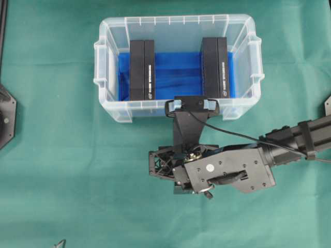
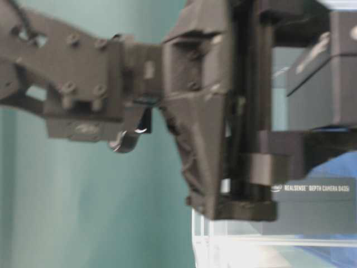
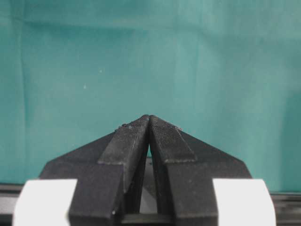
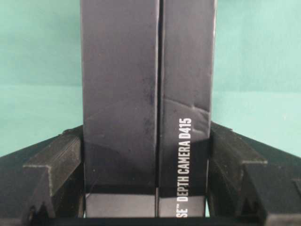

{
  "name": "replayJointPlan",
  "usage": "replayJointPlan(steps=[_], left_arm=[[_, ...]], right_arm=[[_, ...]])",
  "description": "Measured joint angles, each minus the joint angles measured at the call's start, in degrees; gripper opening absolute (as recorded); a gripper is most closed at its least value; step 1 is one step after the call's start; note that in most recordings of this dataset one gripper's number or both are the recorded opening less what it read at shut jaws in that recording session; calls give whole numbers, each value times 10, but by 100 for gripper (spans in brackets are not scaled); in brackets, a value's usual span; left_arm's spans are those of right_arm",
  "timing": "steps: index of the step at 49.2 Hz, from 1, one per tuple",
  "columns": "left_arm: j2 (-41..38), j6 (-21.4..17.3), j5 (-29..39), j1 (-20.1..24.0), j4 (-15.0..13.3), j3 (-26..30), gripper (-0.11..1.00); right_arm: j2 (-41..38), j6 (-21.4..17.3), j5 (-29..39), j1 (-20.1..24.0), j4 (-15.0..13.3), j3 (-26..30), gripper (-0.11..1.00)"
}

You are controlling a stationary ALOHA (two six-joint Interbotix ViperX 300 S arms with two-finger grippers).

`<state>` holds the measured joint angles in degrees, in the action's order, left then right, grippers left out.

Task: Take the box out of the case with the right arm.
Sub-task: 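Carry the box toward the front and lower it onto the table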

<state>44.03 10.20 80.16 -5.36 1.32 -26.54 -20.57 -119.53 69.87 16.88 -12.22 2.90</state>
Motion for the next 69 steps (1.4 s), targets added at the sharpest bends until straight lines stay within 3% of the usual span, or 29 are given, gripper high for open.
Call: replayJointPlan(steps=[26,37,59,69], left_arm=[[-1,1,1,0,-1,1,2],[0,1,1,0,0,1,2],[-1,1,1,0,0,0,2],[-1,1,1,0,0,1,2]], right_arm=[[0,-5,-10,6,0,-10,66],[1,-5,-9,6,1,-11,94],[6,-4,-2,6,1,-10,93],[26,0,43,6,-11,21,92]])
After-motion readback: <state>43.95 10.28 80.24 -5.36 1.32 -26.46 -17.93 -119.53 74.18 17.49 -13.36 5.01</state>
